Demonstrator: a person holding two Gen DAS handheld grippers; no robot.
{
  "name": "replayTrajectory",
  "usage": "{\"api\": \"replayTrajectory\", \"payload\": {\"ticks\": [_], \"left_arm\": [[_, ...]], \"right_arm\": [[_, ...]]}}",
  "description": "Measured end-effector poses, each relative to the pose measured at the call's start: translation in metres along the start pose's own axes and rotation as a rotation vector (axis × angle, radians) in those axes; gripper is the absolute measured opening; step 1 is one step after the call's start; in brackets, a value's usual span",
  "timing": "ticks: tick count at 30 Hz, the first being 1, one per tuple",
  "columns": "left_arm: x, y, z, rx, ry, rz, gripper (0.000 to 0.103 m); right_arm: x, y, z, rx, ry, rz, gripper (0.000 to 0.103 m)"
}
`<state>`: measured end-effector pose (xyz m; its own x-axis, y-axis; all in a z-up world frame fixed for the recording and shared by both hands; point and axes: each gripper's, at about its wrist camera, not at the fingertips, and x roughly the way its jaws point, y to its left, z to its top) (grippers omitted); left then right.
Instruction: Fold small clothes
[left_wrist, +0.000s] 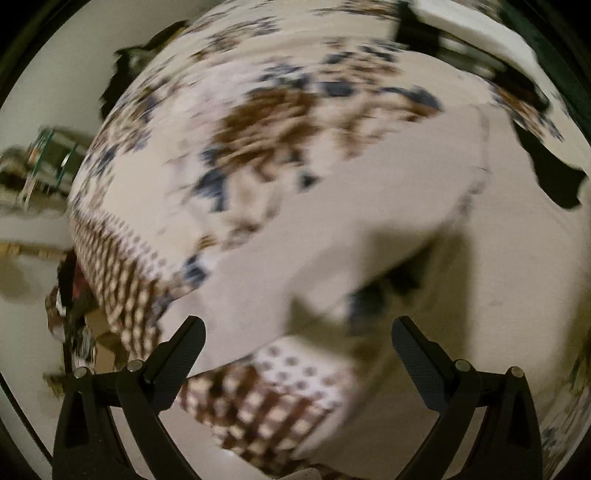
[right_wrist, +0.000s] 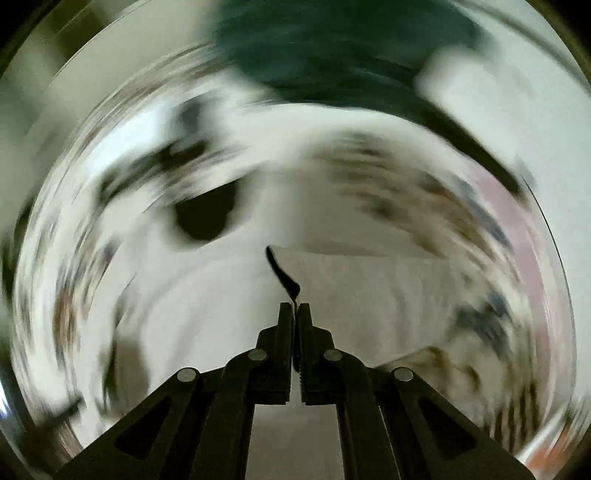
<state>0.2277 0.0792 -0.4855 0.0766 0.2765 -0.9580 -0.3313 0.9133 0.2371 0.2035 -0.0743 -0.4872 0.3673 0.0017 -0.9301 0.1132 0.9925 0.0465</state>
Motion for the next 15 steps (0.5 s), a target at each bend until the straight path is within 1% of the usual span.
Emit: {"api": "replayTrajectory", "payload": {"ticks": [1,2,3,4,6,8,9,11,15], "left_arm": [[0.002,0.011,-0.002,-0.023,0.003,0.008,0.103],[0.003,0.023,-0.004,-0.051,0.007,0.014,0.103],[0.007,0.036,-0.007,-0.082,0.012,0.024,0.103],[0.009,0.046,-0.01,-0.103,0.017,0.033,0.103],[0.017,0.067,-0.018,-0.151,0.037,0.049,0.103],[0.026,0.085,-0.026,-0.187,0.053,0.063,0.103],[0.028,0.09,-0.03,-0.198,0.059,0.07,0.103],[0.036,0.101,-0.036,-0.219,0.072,0.079,0.103],[0.047,0.12,-0.048,-0.26,0.096,0.09,0.103]], "right_arm": [[0.009,0.047,-0.01,-0.15,0.025,0.01,0.003],[0.014,0.08,-0.024,-0.245,0.033,0.024,0.003],[0.021,0.119,-0.044,-0.372,0.055,0.027,0.003],[0.027,0.145,-0.064,-0.473,0.075,0.028,0.003],[0.038,0.191,-0.114,-0.653,0.122,0.044,0.003],[0.045,0.218,-0.16,-0.788,0.185,0.055,0.003],[0.042,0.222,-0.184,-0.832,0.201,0.059,0.003],[0.046,0.231,-0.218,-0.922,0.232,0.053,0.003],[0.05,0.225,-0.251,-0.979,0.272,0.042,0.003]]}}
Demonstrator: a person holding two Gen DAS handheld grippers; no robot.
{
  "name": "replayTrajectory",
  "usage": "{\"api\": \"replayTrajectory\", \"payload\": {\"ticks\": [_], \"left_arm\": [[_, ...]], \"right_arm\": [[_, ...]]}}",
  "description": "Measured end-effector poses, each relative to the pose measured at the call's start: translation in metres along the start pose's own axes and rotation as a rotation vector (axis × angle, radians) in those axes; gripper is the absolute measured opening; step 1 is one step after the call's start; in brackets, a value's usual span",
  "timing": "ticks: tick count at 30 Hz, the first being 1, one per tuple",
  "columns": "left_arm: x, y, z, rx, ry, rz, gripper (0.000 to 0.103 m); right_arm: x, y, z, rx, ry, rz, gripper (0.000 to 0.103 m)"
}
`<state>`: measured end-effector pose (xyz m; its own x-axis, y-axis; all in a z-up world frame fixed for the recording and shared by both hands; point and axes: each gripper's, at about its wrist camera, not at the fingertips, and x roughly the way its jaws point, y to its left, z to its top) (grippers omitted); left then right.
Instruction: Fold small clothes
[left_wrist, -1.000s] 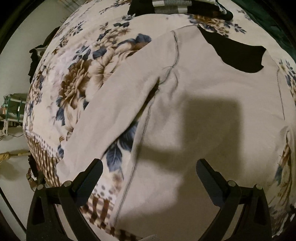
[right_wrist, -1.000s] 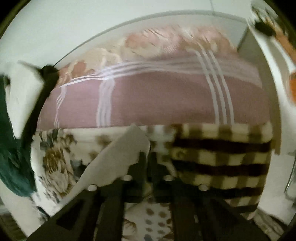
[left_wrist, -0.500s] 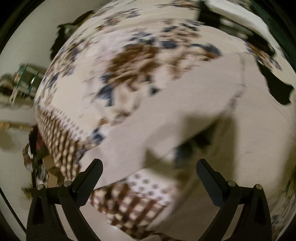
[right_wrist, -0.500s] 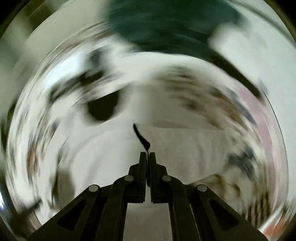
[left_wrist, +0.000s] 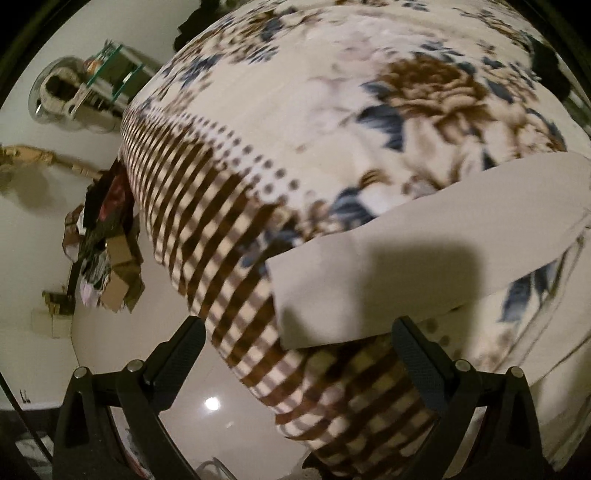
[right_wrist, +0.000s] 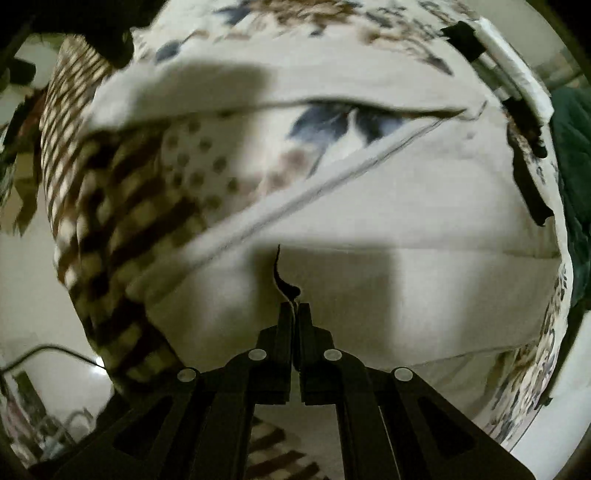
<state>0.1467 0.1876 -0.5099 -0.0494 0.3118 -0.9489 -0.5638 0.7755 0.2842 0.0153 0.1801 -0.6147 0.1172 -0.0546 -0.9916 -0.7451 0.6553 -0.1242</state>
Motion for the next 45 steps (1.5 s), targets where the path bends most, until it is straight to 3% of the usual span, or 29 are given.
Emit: {"api": "replayTrajectory", "payload": {"ticks": [4,6,7,8,10,12,15,16,18,20,22,23,25,28,31,34,37,40,45], "left_arm": [[0.007,0.016,-0.005,-0.034,0.01,-0.002,0.103],[0.013,0.027,-0.005,-0.054,0.022,-0.02,0.103],[0.014,0.03,-0.005,-0.064,0.027,-0.032,0.103],[0.019,0.038,-0.004,-0.093,0.041,-0.067,0.103],[0.028,0.049,-0.003,-0.166,0.081,-0.15,0.103],[0.044,0.065,-0.002,-0.292,0.137,-0.289,0.103],[0.073,0.082,-0.001,-0.459,0.206,-0.428,0.103],[0.079,0.083,-0.001,-0.477,0.212,-0.444,0.1],[0.096,0.082,0.003,-0.501,0.232,-0.458,0.088],[0.109,0.077,0.005,-0.5,0.258,-0.476,0.052],[0.114,0.075,0.007,-0.509,0.259,-0.466,0.042],[0.112,0.076,0.007,-0.51,0.245,-0.458,0.027],[0.102,0.077,0.008,-0.496,0.209,-0.449,0.01],[0.068,0.073,0.012,-0.433,0.122,-0.398,0.007],[0.019,0.06,0.015,-0.302,0.002,-0.352,0.006],[-0.038,0.027,0.012,-0.115,-0.121,-0.355,0.006],[-0.088,-0.031,-0.013,0.152,-0.206,-0.415,0.006],[-0.106,-0.093,-0.04,0.345,-0.202,-0.496,0.006],[-0.129,-0.18,-0.125,0.641,-0.136,-0.637,0.006]], "right_arm": [[0.002,0.002,-0.016,0.009,0.025,0.026,0.004],[0.006,-0.011,-0.018,0.079,0.058,0.137,0.009],[0.008,-0.021,-0.021,0.14,0.084,0.23,0.023],[0.01,-0.032,-0.025,0.206,0.102,0.317,0.043],[0.012,-0.06,-0.039,0.359,0.11,0.47,0.055],[0.013,-0.09,-0.056,0.48,0.098,0.521,0.055],[0.013,-0.126,-0.083,0.608,0.071,0.496,0.055],[0.016,-0.138,-0.092,0.649,0.074,0.487,0.055],[0.023,-0.172,-0.103,0.72,0.077,0.481,0.055],[0.03,-0.19,-0.108,0.759,0.09,0.456,0.055],[0.033,-0.207,-0.112,0.802,0.093,0.443,0.055],[0.033,-0.212,-0.112,0.818,0.093,0.445,0.055],[0.033,-0.22,-0.119,0.847,0.084,0.445,0.055],[0.024,-0.222,-0.122,0.863,0.08,0.441,0.055],[0.017,-0.224,-0.125,0.871,0.076,0.441,0.055],[0.014,-0.215,-0.11,0.878,0.072,0.433,0.055],[0.011,-0.222,-0.126,0.899,0.076,0.422,0.055],[0.015,-0.231,-0.145,0.941,0.098,0.395,0.055],[0.019,-0.256,-0.199,1.034,0.136,0.32,0.055]]}}
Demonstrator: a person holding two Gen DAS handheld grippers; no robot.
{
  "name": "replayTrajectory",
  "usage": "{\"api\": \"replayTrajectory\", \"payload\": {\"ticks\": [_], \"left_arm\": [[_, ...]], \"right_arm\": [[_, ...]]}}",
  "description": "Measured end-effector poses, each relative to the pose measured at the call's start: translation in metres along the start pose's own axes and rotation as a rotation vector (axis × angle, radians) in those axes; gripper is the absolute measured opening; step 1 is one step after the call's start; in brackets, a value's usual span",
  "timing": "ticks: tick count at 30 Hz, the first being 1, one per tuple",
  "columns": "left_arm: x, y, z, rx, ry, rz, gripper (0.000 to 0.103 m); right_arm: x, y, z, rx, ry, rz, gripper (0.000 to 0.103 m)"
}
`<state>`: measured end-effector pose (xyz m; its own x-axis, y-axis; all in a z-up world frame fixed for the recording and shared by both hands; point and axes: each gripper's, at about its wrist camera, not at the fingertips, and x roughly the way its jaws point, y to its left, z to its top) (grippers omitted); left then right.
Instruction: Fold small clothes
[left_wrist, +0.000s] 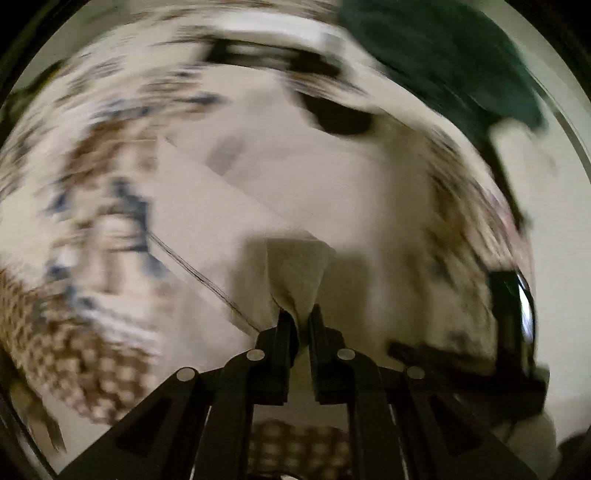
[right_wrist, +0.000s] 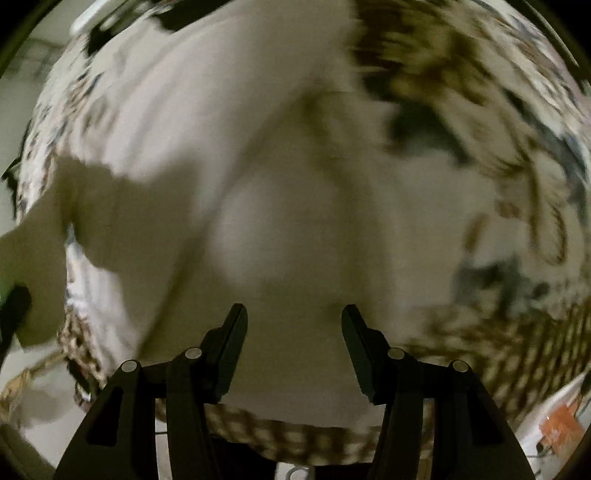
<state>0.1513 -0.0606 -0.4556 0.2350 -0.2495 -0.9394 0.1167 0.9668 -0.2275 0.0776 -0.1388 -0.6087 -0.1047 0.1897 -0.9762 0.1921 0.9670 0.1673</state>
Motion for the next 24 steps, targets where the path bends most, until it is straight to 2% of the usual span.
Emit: {"api": "replayTrajectory", "payload": {"ticks": [4,8,11,13,15,17,18,20,23,24], "left_arm": [[0.02,-0.063,-0.023,0.141,0.062,-0.075,0.006],[0.039,-0.085,-0.037,0.241,0.107,-0.069,0.007],[0.056,-0.088,-0.045,0.248,0.171,-0.053,0.009],[0.065,-0.079,-0.04,0.208,0.2,-0.045,0.009],[0.068,-0.063,-0.032,0.153,0.243,-0.035,0.019],[0.069,-0.048,-0.023,0.118,0.248,-0.023,0.042],[0.065,-0.037,-0.018,0.086,0.238,-0.016,0.047],[0.056,-0.012,-0.008,0.025,0.223,0.003,0.07],[0.035,0.032,0.002,-0.069,0.193,0.031,0.071],[0.028,0.05,0.002,-0.103,0.182,0.052,0.071]], "right_arm": [[-0.006,-0.041,-0.007,0.056,-0.01,-0.038,0.055],[-0.01,-0.078,-0.017,0.103,-0.007,-0.056,0.055],[-0.011,-0.095,-0.023,0.136,-0.002,-0.049,0.055],[-0.016,-0.105,-0.025,0.162,-0.012,-0.027,0.055],[-0.025,-0.12,-0.026,0.189,-0.032,0.018,0.055],[-0.038,-0.132,-0.022,0.212,-0.052,0.089,0.055],[-0.042,-0.134,-0.02,0.22,-0.062,0.139,0.055],[-0.05,-0.131,-0.017,0.222,-0.076,0.242,0.055],[-0.051,-0.117,-0.011,0.22,-0.062,0.346,0.055],[-0.045,-0.109,-0.013,0.221,-0.049,0.353,0.055]]}}
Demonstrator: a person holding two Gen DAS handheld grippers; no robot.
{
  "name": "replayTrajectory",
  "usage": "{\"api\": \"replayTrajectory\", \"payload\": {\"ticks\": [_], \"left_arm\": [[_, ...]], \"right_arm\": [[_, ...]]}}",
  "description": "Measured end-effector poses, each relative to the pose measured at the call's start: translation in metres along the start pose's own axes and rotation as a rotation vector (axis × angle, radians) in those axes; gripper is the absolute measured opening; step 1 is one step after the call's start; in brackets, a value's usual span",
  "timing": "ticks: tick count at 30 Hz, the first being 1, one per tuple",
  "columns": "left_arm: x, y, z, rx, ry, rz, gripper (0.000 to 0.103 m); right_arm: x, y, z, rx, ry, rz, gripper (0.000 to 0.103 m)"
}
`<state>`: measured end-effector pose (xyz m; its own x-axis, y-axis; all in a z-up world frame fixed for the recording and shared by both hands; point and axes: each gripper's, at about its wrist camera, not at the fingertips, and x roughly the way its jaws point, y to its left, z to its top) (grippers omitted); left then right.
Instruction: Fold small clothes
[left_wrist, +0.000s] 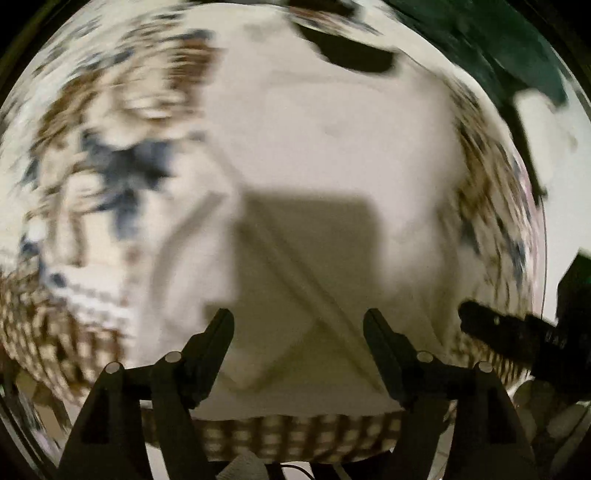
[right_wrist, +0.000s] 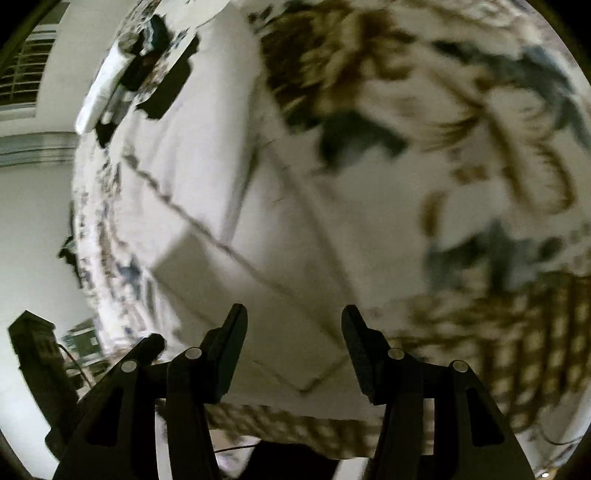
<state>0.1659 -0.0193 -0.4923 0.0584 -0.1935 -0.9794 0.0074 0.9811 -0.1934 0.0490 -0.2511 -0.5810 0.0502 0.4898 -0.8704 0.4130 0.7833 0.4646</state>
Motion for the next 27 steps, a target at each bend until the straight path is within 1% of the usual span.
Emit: {"api": "replayTrajectory", "payload": {"ticks": [2,4,5,6,8,10,12,16,19,21,22,23,24,25,26,27], "left_arm": [[-0.007,0.031,-0.001,-0.061,-0.012,0.048,0.071],[-0.005,0.054,-0.004,-0.098,-0.005,0.097,0.071],[-0.003,0.065,-0.007,-0.117,0.003,0.122,0.071],[0.0,0.081,-0.014,-0.146,0.015,0.145,0.071],[0.002,0.097,-0.021,-0.17,0.025,0.173,0.071],[0.005,0.11,-0.033,-0.166,0.04,0.2,0.071],[0.011,0.113,-0.044,-0.146,0.062,0.212,0.071],[0.022,0.112,-0.064,-0.13,0.097,0.191,0.071],[0.027,0.109,-0.072,-0.118,0.109,0.176,0.071],[0.035,0.104,-0.078,-0.106,0.123,0.169,0.071],[0.04,0.101,-0.079,-0.102,0.129,0.164,0.071],[0.044,0.101,-0.08,-0.097,0.135,0.154,0.071],[0.047,0.102,-0.084,-0.092,0.14,0.144,0.071],[0.052,0.102,-0.086,-0.092,0.145,0.139,0.071],[0.053,0.103,-0.089,-0.095,0.142,0.118,0.07],[0.054,0.103,-0.093,-0.097,0.131,0.095,0.07]], "right_arm": [[0.014,0.002,-0.004,0.001,0.036,-0.012,0.056],[0.037,0.001,-0.009,0.0,0.105,-0.075,0.056],[0.047,-0.002,-0.015,-0.001,0.122,-0.092,0.055],[0.051,-0.005,-0.02,0.003,0.132,-0.098,0.053],[0.049,-0.005,-0.028,-0.016,0.119,-0.135,0.006],[0.038,-0.006,-0.033,-0.028,0.096,-0.159,0.006],[0.026,-0.008,-0.038,-0.025,0.081,-0.197,0.005],[0.008,-0.012,-0.042,-0.042,0.059,-0.278,0.005],[0.003,-0.024,-0.039,-0.049,0.092,-0.286,0.005],[0.008,-0.023,-0.038,-0.042,0.131,-0.263,0.006],[0.01,-0.021,-0.035,-0.028,0.144,-0.239,0.011],[0.007,-0.025,-0.034,-0.006,0.158,-0.204,0.018],[0.003,-0.027,-0.032,0.006,0.157,-0.19,0.022],[-0.004,-0.033,-0.03,0.019,0.148,-0.181,0.036],[-0.015,-0.042,-0.027,0.031,0.131,-0.177,0.045],[-0.025,-0.052,-0.028,0.05,0.113,-0.178,0.048]]}}
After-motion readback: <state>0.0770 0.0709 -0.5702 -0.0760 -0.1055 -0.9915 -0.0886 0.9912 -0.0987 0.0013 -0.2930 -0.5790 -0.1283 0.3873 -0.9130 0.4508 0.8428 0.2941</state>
